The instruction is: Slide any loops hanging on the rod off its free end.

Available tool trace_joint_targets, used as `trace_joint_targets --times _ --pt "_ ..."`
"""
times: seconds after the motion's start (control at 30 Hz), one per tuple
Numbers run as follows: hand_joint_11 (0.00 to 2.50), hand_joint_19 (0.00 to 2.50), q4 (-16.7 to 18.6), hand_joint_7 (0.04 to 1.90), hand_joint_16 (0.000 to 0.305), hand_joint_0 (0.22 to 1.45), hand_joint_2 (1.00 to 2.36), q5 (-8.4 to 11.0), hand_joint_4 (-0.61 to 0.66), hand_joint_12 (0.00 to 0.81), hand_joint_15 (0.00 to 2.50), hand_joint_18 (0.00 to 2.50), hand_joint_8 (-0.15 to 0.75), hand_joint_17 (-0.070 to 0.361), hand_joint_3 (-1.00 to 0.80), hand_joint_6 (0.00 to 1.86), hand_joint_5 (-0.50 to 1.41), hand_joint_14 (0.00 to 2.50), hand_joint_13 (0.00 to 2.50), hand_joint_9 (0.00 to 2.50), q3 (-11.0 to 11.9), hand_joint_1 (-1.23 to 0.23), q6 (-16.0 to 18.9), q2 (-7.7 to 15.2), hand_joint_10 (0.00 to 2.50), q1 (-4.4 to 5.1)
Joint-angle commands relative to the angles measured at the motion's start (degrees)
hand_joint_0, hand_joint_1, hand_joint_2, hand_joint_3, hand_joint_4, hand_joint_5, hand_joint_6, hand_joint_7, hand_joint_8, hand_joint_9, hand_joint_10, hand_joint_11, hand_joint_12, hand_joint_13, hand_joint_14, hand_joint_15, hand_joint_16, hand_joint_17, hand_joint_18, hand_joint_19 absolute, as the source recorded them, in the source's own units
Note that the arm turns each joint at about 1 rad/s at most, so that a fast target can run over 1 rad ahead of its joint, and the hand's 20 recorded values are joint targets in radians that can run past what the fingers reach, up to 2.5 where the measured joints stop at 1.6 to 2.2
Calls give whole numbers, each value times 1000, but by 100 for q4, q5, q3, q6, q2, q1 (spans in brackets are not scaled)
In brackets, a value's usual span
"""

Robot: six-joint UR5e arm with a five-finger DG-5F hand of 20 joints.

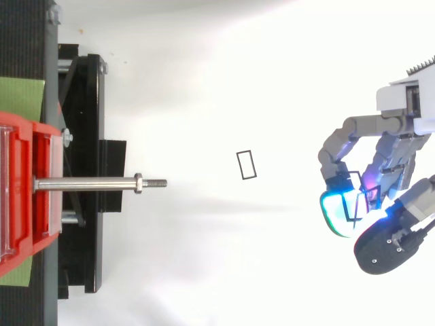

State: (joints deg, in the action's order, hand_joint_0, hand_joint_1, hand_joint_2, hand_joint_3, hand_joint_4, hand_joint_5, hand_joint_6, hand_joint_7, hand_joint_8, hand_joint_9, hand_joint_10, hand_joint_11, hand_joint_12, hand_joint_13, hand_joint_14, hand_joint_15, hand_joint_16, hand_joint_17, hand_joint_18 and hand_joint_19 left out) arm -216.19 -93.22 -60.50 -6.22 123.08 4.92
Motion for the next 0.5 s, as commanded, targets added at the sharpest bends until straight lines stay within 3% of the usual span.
trace_joint_targets --times 0.0,0.23,0.3,0.37,0.47 --pt "527 367 -117 1207 46 657 1012 5 39 318 174 959 328 104 -353 930 -201 7 947 1070 100 -722 33 6 17 0" --pt "851 357 -697 1170 46 650 1006 32 52 324 178 962 320 104 -437 931 -216 7 956 1210 487 -658 15 -3 22 9" --pt "1225 357 -811 1152 47 654 1006 32 54 327 236 958 309 105 -431 934 -218 10 957 1195 540 -654 24 -3 24 26" --pt "1393 358 -864 1135 47 655 1006 67 55 326 276 961 303 105 -432 936 -217 10 963 1223 540 -654 24 -3 15 18" --pt "1364 353 -855 1132 47 656 1006 67 57 327 271 951 303 105 -435 936 -217 10 965 1203 548 -655 24 -3 16 18"
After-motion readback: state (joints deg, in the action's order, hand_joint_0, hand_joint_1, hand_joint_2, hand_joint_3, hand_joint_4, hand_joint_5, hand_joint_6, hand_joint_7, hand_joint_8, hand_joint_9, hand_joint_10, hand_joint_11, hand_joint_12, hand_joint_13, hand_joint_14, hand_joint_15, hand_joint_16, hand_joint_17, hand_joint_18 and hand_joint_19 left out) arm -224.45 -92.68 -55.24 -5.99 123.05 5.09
